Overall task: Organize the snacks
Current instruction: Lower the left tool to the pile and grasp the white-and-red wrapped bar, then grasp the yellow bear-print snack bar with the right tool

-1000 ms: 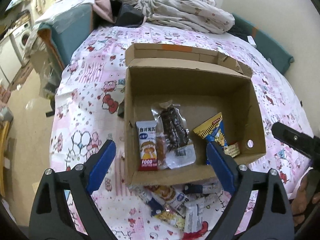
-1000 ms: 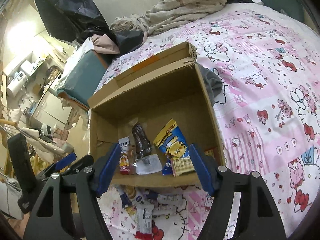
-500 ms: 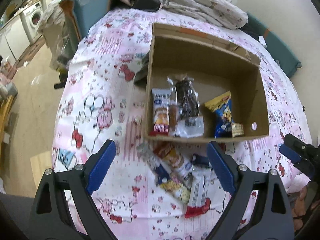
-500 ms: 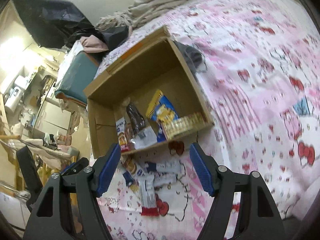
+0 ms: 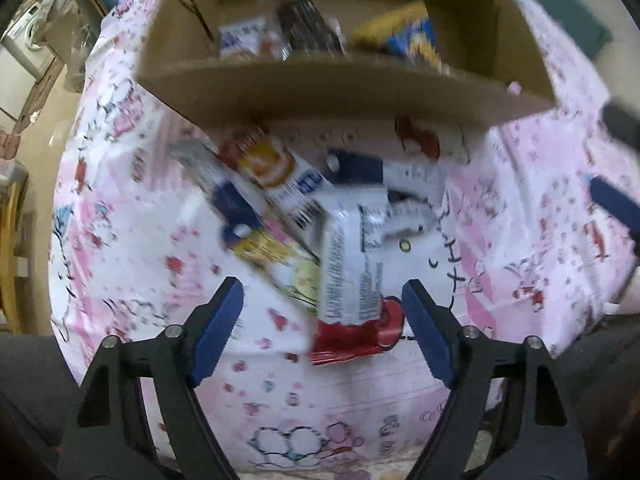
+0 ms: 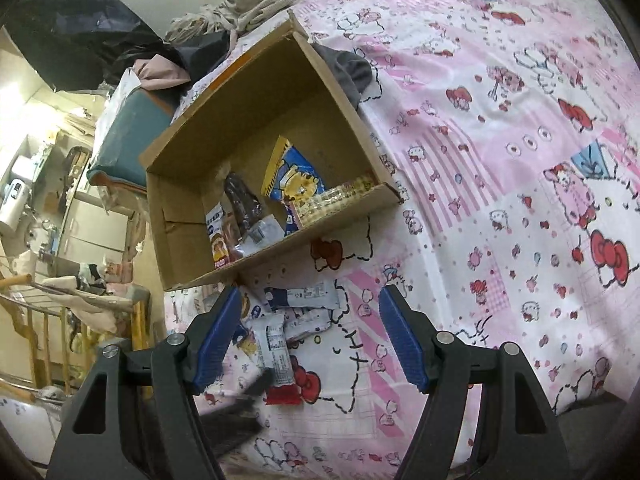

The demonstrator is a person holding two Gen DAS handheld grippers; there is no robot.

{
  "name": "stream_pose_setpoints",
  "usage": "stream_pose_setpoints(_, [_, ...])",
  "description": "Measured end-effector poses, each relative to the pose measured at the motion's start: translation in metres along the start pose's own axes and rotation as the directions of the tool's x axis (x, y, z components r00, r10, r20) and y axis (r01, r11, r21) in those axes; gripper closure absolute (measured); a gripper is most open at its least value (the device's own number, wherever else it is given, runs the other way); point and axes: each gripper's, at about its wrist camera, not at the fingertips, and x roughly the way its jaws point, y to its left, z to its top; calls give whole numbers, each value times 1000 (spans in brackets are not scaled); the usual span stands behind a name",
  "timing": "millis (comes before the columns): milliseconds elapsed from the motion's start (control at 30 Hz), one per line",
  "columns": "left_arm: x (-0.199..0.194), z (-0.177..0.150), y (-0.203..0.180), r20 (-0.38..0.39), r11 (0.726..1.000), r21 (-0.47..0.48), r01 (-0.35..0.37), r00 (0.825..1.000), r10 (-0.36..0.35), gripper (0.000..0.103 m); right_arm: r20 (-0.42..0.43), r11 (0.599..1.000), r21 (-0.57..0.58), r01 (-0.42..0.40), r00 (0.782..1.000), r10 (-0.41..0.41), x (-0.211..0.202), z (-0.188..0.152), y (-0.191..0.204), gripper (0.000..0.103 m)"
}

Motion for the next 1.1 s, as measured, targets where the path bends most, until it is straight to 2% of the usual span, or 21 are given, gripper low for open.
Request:
stream_pose_setpoints(33, [4, 0, -4, -8, 1000, -2, -8, 1000, 8, 35, -4, 1000, 11, -13, 1000, 13, 0, 0, -1, 29])
stream_pose_setpoints(200, [25, -1, -20, -40, 996, 28, -79, 996, 80, 42, 3, 999, 20, -41, 999, 41, -7, 2, -4, 29])
stream_pose_setpoints(267, [29, 0, -22, -41, 995, 39, -96, 994, 97, 56, -5, 999, 18, -45, 999, 45, -6, 3, -4, 29])
stream_pose_setpoints(333, [26, 1, -20, -35, 996, 32, -80, 996, 81, 76, -16, 999, 11, -33, 999, 33, -2, 4, -3, 29])
stream_pose_setpoints(567, [-32, 2, 9, 1, 999, 17, 51, 999, -51, 76, -45, 998, 11, -55, 997, 55, 6, 3, 1, 29])
stream_pose_setpoints(700, [-61, 9, 41, 36, 999, 1, 52, 998, -52, 76, -63, 999, 7, -50, 997, 51, 11, 1, 4, 29])
stream_pose_setpoints(933, [-64, 19, 105, 56, 996, -77, 49, 997, -45, 76, -140, 999, 28, -39, 989, 43, 32, -8, 4, 29])
stream_pose_setpoints(1033, [-58, 17, 116, 47, 990, -119, 72, 997, -67, 76, -230, 999, 12, -44, 972, 45, 51, -17, 8, 29])
stream_pose_setpoints(1100, [-54, 16, 118, 46, 987, -143, 73, 997, -67, 76, -277, 999, -40, -31, 961, 19, 64, -26, 18, 29])
